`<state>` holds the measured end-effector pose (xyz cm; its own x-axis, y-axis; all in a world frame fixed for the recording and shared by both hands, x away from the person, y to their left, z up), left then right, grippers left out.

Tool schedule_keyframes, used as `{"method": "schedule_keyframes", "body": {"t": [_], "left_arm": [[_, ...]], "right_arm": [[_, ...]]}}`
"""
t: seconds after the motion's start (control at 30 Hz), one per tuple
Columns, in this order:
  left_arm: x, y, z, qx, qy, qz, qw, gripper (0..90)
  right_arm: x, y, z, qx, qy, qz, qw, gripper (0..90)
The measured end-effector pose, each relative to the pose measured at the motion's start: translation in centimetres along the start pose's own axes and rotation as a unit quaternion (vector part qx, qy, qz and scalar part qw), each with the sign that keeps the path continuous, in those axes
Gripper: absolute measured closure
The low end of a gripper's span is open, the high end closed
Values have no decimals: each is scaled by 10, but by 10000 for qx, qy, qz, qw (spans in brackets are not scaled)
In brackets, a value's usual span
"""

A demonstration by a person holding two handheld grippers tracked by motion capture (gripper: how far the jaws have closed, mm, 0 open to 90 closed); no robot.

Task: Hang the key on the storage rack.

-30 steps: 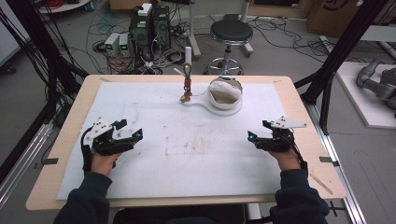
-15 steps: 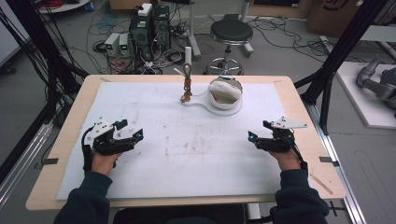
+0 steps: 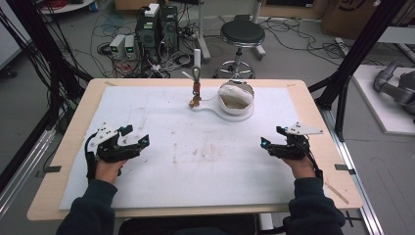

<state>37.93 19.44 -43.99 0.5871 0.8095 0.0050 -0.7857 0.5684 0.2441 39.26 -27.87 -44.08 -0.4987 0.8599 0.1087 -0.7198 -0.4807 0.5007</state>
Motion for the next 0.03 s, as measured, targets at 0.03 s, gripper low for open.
{"method": "schedule_keyframes", "body": {"t": [0.03], "left_arm": [[0, 0, 0, 2, 13, 8, 10000, 191]], "right_arm": [[0, 0, 0, -4, -11, 1, 10000, 215]]}}
Point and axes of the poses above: each handheld gripper's, and its own axes: y roughly backward along the jaws, z roughly out of its top, x roughly to its left, the point moved 7 cm from there along -y, roughly forward along the jaws, and after that the axes turned 8 degrees about -y, right-handed, at the moved point
